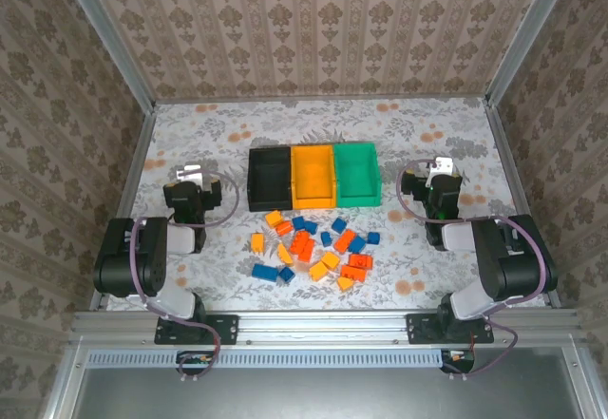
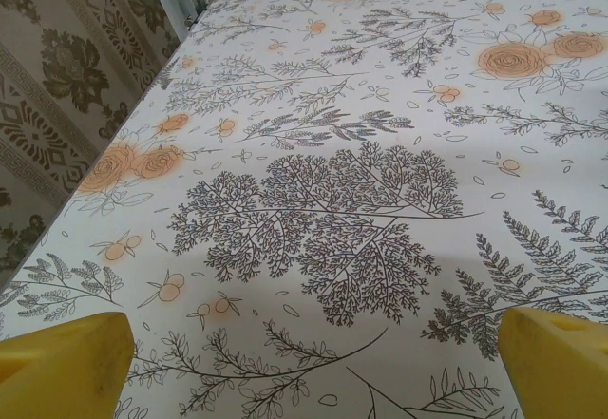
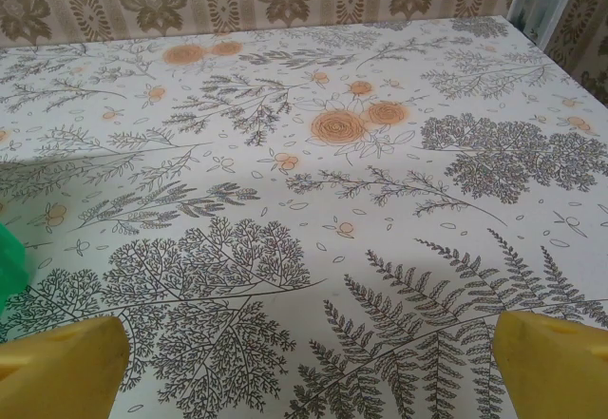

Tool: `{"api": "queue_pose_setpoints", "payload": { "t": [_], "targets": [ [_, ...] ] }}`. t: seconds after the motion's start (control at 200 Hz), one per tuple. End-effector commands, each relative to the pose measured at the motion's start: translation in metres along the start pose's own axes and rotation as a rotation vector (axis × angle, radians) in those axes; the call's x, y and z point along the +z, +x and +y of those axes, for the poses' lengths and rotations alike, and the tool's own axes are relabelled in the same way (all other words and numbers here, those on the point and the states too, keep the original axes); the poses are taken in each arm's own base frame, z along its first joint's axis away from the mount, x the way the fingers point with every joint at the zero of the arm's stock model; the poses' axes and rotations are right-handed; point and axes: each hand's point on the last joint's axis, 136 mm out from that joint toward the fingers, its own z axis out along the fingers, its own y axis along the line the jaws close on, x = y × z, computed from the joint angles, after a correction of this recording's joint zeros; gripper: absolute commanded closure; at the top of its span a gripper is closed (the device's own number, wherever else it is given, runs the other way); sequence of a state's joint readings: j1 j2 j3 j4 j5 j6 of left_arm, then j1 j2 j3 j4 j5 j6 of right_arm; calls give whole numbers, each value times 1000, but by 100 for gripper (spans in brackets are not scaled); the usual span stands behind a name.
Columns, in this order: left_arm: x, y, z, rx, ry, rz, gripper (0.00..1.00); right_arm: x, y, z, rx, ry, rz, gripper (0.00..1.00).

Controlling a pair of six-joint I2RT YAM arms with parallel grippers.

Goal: Sort the legos into containers by color

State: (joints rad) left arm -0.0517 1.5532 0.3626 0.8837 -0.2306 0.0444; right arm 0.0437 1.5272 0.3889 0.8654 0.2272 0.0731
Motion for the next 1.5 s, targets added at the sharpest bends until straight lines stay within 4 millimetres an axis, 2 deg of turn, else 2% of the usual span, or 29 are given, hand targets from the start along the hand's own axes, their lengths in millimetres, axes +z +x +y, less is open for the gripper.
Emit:
{"api": "queue_pose_setpoints", "payload": {
  "t": [0.0, 1.265, 1.35, 1.405, 1.415, 1.495],
  "targets": [
    [1, -19, -2, -31, 13, -55, 0, 0, -5, 3, -16, -7, -20, 0],
    [1, -20, -2, -32, 13, -57, 0, 1, -5, 2, -4, -19, -19, 0],
    [-2, -21, 5, -36, -35, -45, 0, -4, -16, -2, 0, 2, -19, 0],
    [-5, -30, -2, -10, 1, -77, 0, -8, -28, -5, -2, 24, 14, 0],
    [-6, -30, -3, -5, -4, -74, 0, -11, -36, -6, 2, 29, -1, 0],
    [-16, -41, 6, 14, -99, -46, 0, -20, -58, -12, 25, 60, 3, 0]
  ]
}}
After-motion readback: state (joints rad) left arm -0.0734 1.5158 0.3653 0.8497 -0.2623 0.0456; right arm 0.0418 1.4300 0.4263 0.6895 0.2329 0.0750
